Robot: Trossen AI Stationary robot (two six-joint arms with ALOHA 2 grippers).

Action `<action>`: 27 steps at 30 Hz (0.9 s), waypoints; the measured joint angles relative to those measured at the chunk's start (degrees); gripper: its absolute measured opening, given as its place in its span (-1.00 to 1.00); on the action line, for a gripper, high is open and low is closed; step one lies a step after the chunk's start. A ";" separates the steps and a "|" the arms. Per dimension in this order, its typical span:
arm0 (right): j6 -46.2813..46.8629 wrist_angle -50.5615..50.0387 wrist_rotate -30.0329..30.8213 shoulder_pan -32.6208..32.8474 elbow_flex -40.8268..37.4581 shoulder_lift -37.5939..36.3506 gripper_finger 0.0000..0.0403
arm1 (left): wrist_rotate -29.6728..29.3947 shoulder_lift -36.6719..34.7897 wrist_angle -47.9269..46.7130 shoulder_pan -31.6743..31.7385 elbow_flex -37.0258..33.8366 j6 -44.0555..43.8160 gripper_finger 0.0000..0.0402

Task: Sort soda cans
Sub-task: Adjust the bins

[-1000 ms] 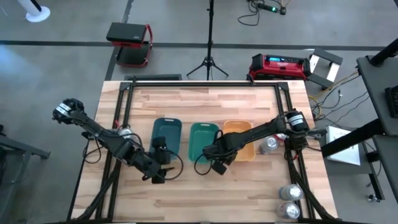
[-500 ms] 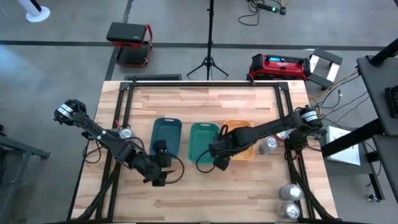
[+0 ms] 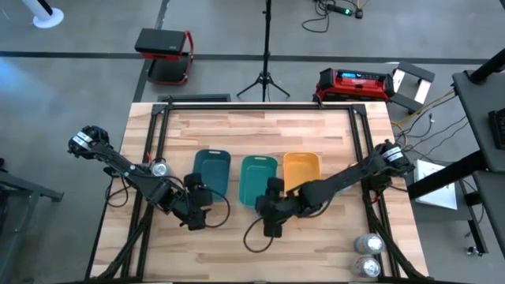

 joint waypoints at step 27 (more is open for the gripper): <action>-6.65 -5.07 -3.92 -0.15 -0.13 2.05 0.23 | 11.85 5.58 17.58 6.25 -6.80 -4.35 -0.75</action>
